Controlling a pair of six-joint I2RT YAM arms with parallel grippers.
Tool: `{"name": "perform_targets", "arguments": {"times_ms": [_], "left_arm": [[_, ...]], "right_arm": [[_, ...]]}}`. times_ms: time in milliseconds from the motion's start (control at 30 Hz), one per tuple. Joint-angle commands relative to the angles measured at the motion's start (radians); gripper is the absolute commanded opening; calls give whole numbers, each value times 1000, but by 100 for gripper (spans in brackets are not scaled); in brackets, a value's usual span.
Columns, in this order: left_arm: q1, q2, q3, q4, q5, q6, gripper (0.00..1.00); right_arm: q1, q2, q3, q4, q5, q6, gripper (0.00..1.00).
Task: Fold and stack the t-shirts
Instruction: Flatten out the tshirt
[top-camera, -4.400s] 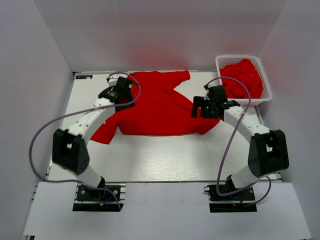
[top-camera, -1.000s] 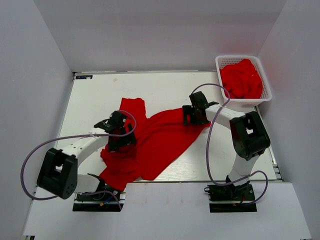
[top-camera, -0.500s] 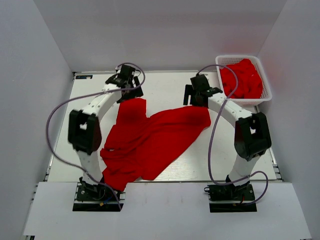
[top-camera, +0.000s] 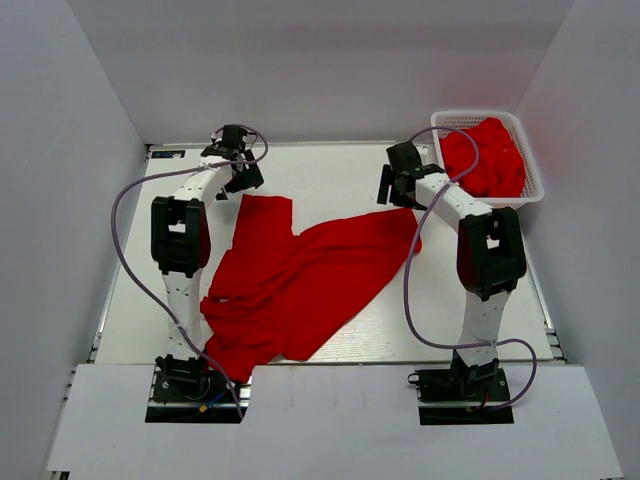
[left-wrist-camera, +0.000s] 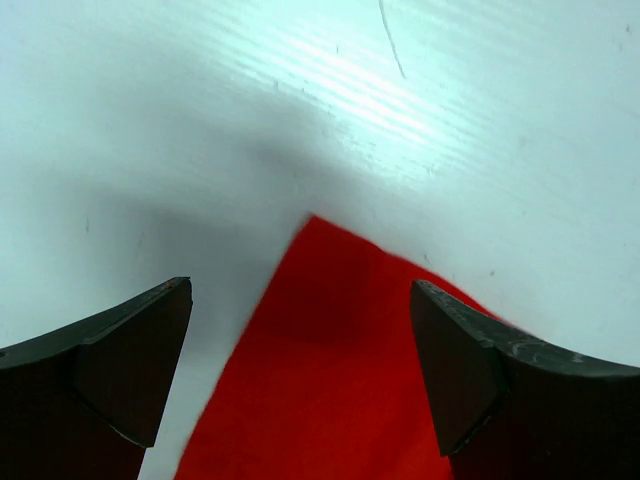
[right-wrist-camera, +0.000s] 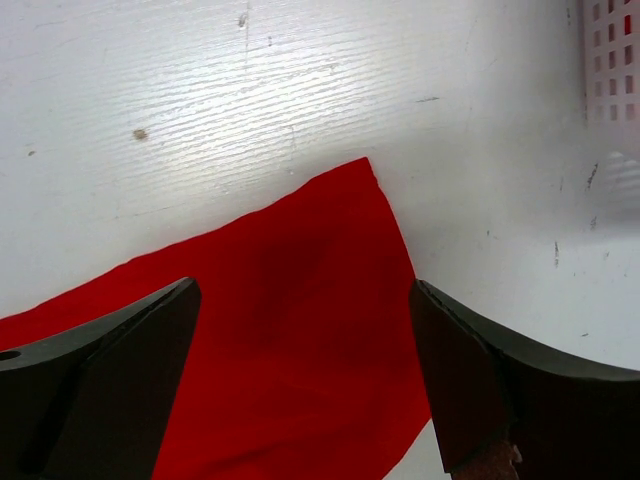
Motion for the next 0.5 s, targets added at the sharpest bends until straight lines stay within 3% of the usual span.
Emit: {"name": "perform_targets", "arguments": {"times_ms": [0, 200, 467], "left_arm": [[5, -11, -1, 92, 49, 44, 100], [5, -11, -82, 173, 105, 107, 100], [5, 9, -160, 198, 83, 129, 84]], "right_arm": [[-10, 3, 51, -11, 13, -10, 90], [-23, 14, 47, -17, 11, -7, 90], [-33, 11, 30, -17, 8, 13, 90]]}}
